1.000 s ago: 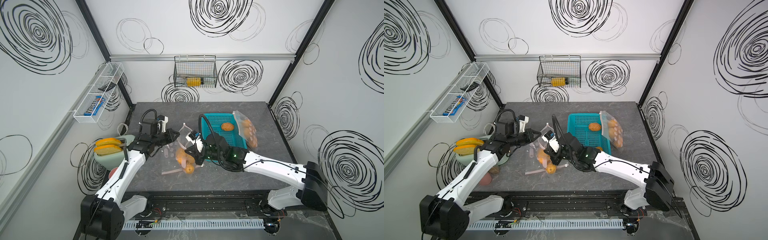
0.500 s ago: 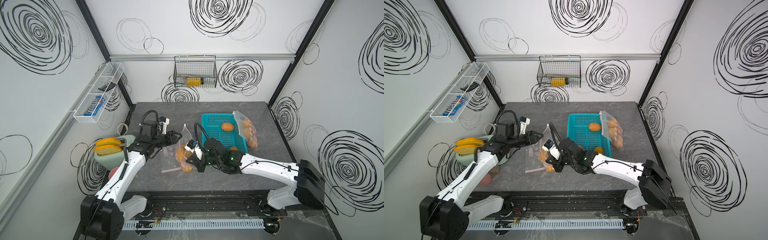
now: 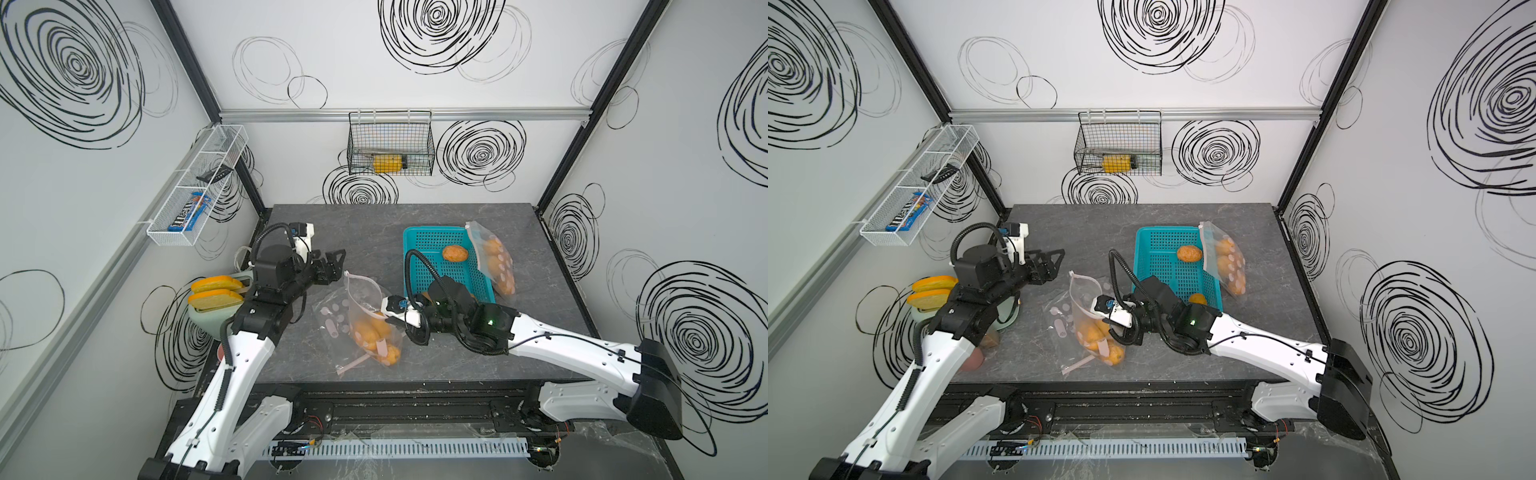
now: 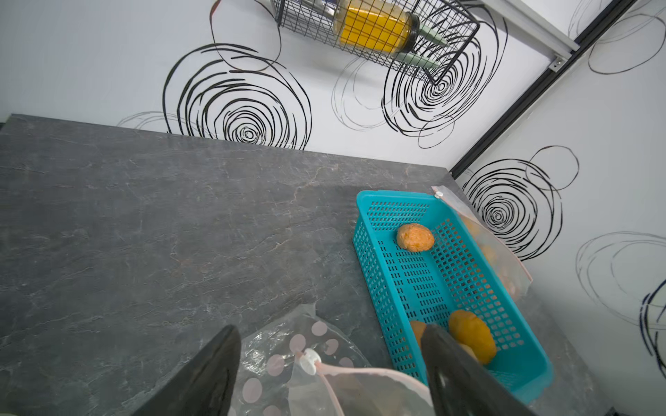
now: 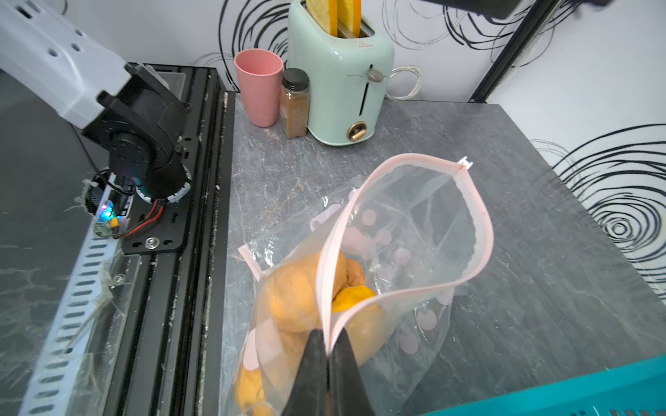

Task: Put the potatoes into a zipper bag and zip it
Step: Adjust the zipper food storage bag in the zipper food storage bag.

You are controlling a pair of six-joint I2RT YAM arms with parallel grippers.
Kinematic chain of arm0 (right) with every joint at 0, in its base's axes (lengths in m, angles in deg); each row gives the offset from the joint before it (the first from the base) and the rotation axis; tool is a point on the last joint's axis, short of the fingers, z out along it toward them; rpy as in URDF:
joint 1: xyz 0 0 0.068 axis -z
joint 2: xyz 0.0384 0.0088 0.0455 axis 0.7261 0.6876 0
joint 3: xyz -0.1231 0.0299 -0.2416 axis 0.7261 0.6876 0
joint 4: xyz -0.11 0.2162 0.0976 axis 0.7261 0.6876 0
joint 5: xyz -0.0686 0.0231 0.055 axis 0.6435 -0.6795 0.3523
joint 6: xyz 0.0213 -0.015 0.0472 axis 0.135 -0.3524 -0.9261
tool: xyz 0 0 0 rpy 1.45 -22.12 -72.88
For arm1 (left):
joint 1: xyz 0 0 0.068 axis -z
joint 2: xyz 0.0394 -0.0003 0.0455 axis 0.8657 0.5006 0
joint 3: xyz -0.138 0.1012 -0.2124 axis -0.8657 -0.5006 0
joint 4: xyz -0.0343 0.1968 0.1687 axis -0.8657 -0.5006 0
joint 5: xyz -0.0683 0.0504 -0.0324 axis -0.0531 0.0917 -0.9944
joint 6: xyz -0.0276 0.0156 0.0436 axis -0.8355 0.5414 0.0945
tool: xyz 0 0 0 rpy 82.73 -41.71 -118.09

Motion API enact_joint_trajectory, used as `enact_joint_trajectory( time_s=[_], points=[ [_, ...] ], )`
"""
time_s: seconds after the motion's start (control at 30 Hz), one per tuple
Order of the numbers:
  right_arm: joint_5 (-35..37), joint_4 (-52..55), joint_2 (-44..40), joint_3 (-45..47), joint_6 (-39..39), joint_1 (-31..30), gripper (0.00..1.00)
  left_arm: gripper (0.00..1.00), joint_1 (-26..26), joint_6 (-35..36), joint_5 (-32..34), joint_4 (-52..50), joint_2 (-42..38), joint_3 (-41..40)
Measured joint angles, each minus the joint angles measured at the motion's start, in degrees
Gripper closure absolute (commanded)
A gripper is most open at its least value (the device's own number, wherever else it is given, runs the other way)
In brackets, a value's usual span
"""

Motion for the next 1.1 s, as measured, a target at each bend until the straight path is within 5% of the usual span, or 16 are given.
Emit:
enact_joint_trajectory(
  time_s=[0.33, 0.9, 1.1],
  points=[
    [1.11, 0.55, -7.61, 5.95, 6.43, 1.73, 1.00, 0.15, 4.00, 11.98, -0.24, 3.91, -14.34, -13.33],
    [6.23, 7.69, -25.33, 14.86, 10.99, 2.40, 1.00, 0.14, 21.57, 34.03, 1.97, -4.31, -19.08, -14.01],
    [5.66, 11.02, -29.68, 16.52, 12.98, 2.40, 1.00, 0.17, 23.26, 38.91, 6.27, -5.79, -16.55, -14.43]
  ],
)
